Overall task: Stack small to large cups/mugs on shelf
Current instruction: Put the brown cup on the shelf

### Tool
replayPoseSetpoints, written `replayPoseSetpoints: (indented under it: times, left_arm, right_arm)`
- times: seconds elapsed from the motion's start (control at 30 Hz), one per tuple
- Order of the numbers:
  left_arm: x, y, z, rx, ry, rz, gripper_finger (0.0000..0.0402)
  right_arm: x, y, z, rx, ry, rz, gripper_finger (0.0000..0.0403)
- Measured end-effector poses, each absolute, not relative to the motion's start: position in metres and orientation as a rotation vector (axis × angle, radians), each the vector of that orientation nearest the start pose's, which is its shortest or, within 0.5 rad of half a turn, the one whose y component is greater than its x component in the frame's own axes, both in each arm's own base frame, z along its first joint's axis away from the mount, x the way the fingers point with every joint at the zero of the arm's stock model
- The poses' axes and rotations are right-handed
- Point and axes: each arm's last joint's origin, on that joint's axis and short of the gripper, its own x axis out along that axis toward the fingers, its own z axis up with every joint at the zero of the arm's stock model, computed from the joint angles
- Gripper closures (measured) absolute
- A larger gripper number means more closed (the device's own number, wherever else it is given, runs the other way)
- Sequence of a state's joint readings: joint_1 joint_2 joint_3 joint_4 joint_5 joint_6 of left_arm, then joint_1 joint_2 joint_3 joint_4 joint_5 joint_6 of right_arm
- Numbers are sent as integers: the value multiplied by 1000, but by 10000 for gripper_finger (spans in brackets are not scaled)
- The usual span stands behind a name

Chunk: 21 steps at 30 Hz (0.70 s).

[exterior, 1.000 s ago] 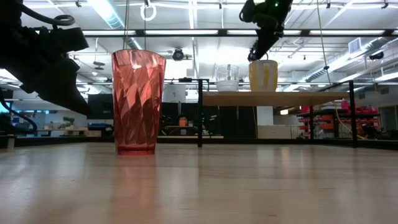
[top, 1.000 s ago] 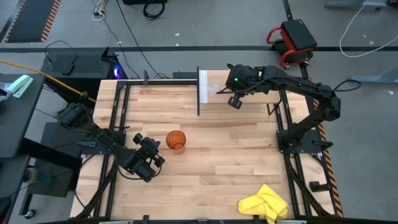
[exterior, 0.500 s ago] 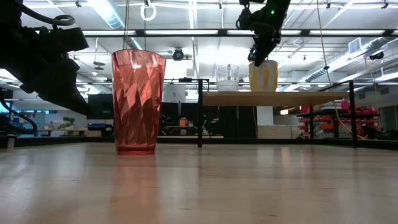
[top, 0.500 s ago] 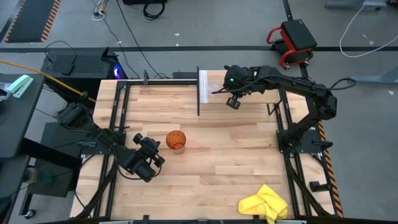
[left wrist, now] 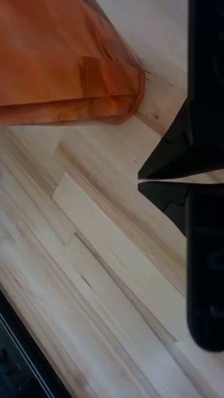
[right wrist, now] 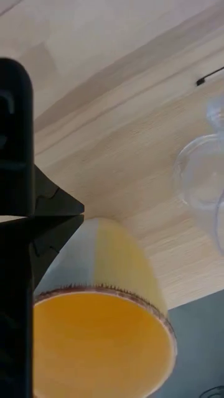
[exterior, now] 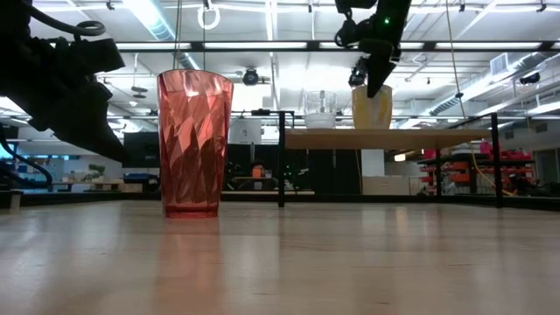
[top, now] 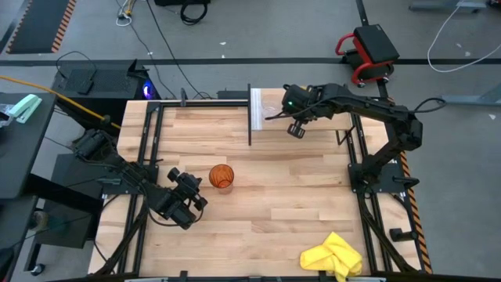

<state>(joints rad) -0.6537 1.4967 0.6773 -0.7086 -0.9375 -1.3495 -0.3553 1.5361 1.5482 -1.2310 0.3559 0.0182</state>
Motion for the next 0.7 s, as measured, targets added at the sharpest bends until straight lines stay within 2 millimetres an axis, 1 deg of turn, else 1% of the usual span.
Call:
replayPoseSetpoints:
  times: [0.2, 0.37, 0.53, 0.7]
  left_arm:
    - [185, -112, 144, -128, 658, 800, 378]
    - [185, -112, 144, -128, 657, 800, 385]
    - [185, -113, 144, -130, 657, 799, 381]
    - [185, -113, 144, -131, 656, 800, 374]
  right_arm:
    - [273, -101, 346, -19, 1192, -598, 403]
    - [274, -94, 361, -72, 1138, -625, 403]
    - [261, -83, 388, -105, 1045, -676, 403]
    - [239, -56, 414, -45, 895, -652, 400]
